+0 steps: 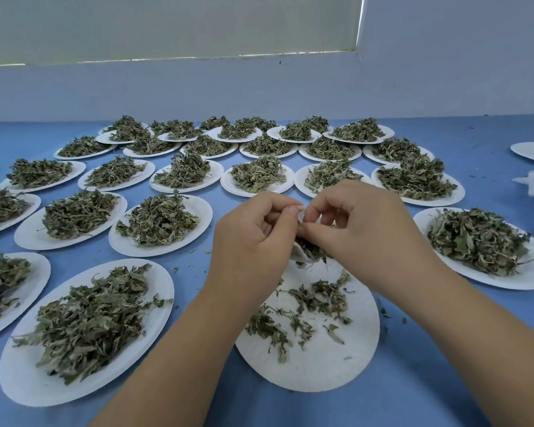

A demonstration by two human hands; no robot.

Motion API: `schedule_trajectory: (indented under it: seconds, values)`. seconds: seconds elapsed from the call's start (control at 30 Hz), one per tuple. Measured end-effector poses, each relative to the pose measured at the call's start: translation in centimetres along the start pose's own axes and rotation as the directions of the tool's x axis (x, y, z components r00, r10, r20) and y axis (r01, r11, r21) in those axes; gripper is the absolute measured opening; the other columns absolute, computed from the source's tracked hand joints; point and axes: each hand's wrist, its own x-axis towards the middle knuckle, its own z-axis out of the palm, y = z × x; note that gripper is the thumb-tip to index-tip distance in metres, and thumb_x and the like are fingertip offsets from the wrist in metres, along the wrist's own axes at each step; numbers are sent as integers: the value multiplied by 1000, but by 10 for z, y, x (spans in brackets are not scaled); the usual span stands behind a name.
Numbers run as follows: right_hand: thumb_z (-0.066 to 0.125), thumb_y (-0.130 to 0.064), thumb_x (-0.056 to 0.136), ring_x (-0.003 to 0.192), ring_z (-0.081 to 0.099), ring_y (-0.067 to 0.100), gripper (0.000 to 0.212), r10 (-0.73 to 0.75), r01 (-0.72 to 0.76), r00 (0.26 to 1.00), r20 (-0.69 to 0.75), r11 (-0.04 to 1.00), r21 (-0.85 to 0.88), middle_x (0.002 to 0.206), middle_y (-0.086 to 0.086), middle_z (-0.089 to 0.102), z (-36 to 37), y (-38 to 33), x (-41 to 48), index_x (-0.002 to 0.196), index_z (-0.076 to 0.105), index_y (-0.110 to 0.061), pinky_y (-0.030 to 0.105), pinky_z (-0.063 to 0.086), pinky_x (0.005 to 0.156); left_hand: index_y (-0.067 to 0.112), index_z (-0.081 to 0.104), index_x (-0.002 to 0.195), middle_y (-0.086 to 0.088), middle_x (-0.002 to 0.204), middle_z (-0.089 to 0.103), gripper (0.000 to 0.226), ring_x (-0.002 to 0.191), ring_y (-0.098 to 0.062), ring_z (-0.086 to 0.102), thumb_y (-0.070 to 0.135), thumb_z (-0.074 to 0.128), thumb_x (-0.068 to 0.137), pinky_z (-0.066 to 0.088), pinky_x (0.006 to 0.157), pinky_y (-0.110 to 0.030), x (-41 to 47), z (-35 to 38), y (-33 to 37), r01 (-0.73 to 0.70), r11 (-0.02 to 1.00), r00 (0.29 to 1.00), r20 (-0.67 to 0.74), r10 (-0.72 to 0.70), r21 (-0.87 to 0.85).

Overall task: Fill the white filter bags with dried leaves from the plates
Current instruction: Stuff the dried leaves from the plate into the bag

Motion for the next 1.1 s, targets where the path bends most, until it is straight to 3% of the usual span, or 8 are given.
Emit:
schedule_trajectory:
  seconds: [0.17,0.27,0.4,0.5,0.63,0.8,1.0,1.1]
  values:
    - [60,-46,81,75,54,4,9,-60,67,996,-64,992,111,81,-14,58,-12,1,-2,80,62,-37,21,40,63,22,70,85,14,55,55,16,44,-7,52,13,60,93,51,47,-25,3,-6,1,64,998,995,-79,-66,-26]
    - [61,-73,66,87,53,-5,47,-22,16,998,61,995,98,104,-22,51,-14,4,-3,101,53,-44,17,40,65,23,71,84,14,51,52,17,46,-9,49,15,59,94,51,49,-44,5,-9,2,107,993,987,-117,-112,-50]
    - [63,-82,46,92,49,-15,83,2,-9,973,230,1000,28,115,-28,41,-6,3,-5,119,38,-50,15,44,68,24,71,85,13,51,51,17,47,-24,49,18,58,94,43,44,-36,6,-11,2,108,993,982,-153,-113,-43]
    - [76,-60,59,82,57,-9,59,-2,-10,986,166,998,69,106,-23,52,-3,4,-5,108,47,-46,17,47,65,25,71,85,-1,57,59,16,62,-42,61,20,58,93,56,56,-53,5,-10,2,124,987,981,-136,-137,-100]
    - [81,-33,71,71,61,5,26,-21,11,998,66,989,149,86,-14,61,-7,3,-4,89,62,-35,31,56,68,24,69,83,13,52,55,19,45,-6,46,13,59,94,43,46,-17,6,-9,0,72,997,986,-145,-77,-39]
    - [81,-21,74,70,59,9,18,-70,68,997,14,988,138,76,-11,63,-7,0,-6,79,67,-32,32,53,70,20,69,83,17,48,48,17,39,-2,36,11,59,93,28,42,-9,5,-7,1,59,997,990,-122,-64,-46]
    - [79,-18,76,69,53,-3,18,-209,205,977,-50,976,-75,73,-17,58,-3,-1,-9,83,66,-29,10,42,64,19,69,83,17,49,50,15,40,-2,35,11,60,93,28,42,-10,3,-6,1,68,996,995,-65,-72,-58]
    - [76,-18,79,65,50,6,12,-273,260,961,-50,948,-182,73,-10,59,2,-2,-9,77,66,-25,32,49,62,21,69,82,16,51,52,17,41,-2,35,11,61,92,31,42,-14,4,-6,0,89,992,994,-51,-94,-91]
